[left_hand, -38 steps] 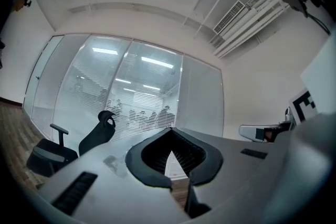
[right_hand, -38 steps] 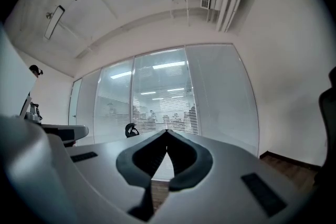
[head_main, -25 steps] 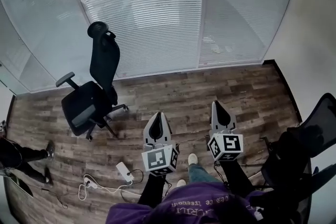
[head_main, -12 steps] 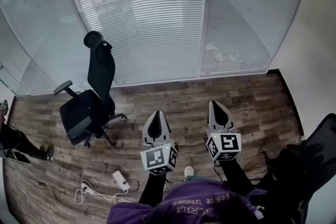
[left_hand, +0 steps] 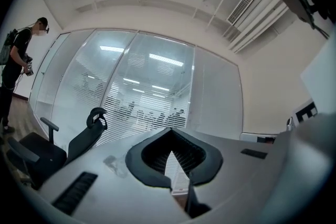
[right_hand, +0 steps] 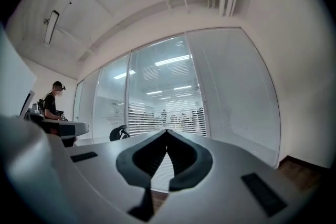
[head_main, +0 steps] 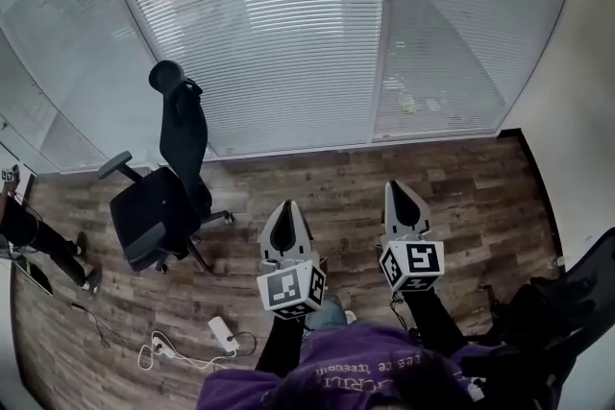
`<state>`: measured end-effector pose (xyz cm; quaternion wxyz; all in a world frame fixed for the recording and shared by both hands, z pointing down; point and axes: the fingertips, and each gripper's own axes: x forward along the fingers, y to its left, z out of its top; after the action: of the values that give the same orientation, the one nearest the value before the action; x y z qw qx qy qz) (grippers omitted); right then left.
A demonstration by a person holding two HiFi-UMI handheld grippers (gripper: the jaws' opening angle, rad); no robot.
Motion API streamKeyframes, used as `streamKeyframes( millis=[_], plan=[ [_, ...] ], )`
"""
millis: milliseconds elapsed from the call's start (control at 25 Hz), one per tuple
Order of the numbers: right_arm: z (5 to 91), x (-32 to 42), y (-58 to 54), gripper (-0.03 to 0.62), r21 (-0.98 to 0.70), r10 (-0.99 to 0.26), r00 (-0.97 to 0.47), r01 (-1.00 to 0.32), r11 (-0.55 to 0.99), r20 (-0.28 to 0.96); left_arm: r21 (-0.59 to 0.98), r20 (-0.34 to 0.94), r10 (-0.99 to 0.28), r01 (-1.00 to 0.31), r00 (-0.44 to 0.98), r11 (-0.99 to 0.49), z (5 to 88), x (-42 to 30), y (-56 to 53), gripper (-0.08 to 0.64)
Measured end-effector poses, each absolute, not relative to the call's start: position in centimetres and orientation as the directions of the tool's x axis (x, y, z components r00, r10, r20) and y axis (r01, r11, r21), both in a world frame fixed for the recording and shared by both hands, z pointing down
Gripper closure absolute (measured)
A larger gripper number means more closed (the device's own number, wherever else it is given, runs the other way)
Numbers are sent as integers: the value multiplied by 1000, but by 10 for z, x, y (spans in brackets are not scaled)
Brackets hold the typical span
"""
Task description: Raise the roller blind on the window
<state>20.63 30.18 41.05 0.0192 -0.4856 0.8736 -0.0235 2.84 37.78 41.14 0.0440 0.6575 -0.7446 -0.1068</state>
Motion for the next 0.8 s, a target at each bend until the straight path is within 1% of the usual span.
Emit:
streamKeyframes(
  millis=[320,560,800],
  plan=[
    [414,170,233,595,-75,-859,-512,-856,512,-15,207,-86,-990,-974,-111,91,413,-9,306,560],
    [405,135,176,595,-72,-867,-496,-864,498,-49,205,-108,-990,-977,-88,65,404,-48,245,560],
    [408,106,133,595,-61,-885,-464,-883,465,-31,206,-118,-991,-978,-62,36,404,-80,197,560]
  ],
)
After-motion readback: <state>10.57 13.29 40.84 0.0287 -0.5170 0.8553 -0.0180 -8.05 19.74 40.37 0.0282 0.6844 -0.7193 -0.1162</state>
